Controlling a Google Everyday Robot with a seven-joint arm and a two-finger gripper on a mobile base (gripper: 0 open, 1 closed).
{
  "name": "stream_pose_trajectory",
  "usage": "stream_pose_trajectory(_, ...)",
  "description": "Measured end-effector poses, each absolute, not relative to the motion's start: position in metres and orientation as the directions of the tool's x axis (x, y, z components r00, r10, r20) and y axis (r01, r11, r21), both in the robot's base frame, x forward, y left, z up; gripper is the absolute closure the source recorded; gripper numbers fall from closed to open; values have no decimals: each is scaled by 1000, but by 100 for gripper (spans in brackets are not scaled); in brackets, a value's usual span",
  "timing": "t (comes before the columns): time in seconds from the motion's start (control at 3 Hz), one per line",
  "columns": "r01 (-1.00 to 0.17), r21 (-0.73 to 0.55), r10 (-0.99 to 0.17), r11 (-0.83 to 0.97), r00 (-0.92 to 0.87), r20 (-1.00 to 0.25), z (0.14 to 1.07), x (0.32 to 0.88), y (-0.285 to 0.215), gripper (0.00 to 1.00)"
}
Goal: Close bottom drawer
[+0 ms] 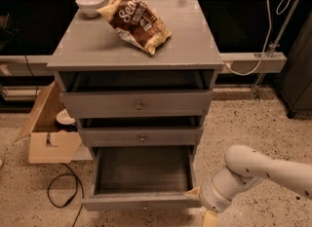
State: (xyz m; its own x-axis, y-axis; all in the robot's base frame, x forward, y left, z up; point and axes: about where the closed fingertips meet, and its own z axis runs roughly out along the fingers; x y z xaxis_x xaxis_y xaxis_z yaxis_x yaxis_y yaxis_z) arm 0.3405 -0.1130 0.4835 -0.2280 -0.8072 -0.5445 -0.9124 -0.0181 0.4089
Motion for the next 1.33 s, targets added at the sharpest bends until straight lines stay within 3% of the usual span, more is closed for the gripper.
stream_pose_trajectory(0.33, -904, 427, -803, -25, -236, -547, 453, 348, -119, 7)
stream_pose_trajectory(0.67, -905, 424, -807, -34, -225, -545, 394, 364, -136, 23)
stream_pose_trajectory(1.0, -917, 394, -809, -54, -192, -555, 323, 376, -138, 54)
stream_pose_trajectory(1.33, -943, 330, -817, -34, -164, -552, 281, 392, -131, 77)
